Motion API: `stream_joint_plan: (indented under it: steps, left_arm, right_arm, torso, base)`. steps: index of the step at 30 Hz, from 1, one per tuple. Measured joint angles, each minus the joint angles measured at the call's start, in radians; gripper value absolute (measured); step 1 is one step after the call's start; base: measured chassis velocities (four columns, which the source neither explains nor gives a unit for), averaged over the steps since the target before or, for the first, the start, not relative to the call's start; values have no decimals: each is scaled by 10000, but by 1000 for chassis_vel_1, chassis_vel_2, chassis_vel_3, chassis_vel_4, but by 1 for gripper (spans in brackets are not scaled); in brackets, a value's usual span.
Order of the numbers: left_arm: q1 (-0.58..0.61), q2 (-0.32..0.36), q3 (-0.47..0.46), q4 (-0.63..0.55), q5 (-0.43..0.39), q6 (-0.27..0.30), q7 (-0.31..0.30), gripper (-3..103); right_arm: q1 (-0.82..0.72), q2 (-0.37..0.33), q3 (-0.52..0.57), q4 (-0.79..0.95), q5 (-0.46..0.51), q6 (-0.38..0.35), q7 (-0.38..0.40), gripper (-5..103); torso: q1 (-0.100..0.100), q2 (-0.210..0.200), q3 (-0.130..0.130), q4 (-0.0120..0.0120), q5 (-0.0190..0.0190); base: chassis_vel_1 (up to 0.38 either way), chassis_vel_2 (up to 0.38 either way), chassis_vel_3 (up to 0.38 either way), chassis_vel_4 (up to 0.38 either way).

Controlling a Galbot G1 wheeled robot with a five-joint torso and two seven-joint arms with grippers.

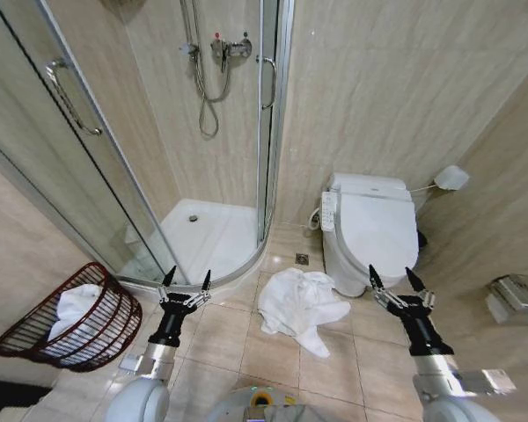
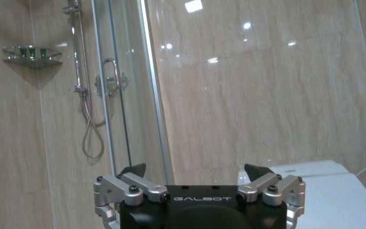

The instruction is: Discard the used towel into the hamper.

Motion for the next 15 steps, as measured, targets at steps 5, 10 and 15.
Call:
stream_joint_plan:
  steps: [5,10,15]
  left_arm:
    - [0,-1,0,0,0,0,0,100]
    - [0,0,0,0,0,0,0,100]
    - [0,-1,-1,0,0,0,0,100]
  right_arm:
    - [156,0,-177,-116,-204,-47,169,100]
    - [931,5,-1029,-728,-1224,-430,1065,100]
    - [2008,14,-2219,-1572,-2664,-962,2324,100]
  torso:
    - [-102,-219,-120,-2,-4]
    - [-176,-395,-221,1,1]
    - [-260,-611,-347,1,0]
  base:
    - [0,0,0,0]
    - [0,0,0,0]
    - [0,0,0,0]
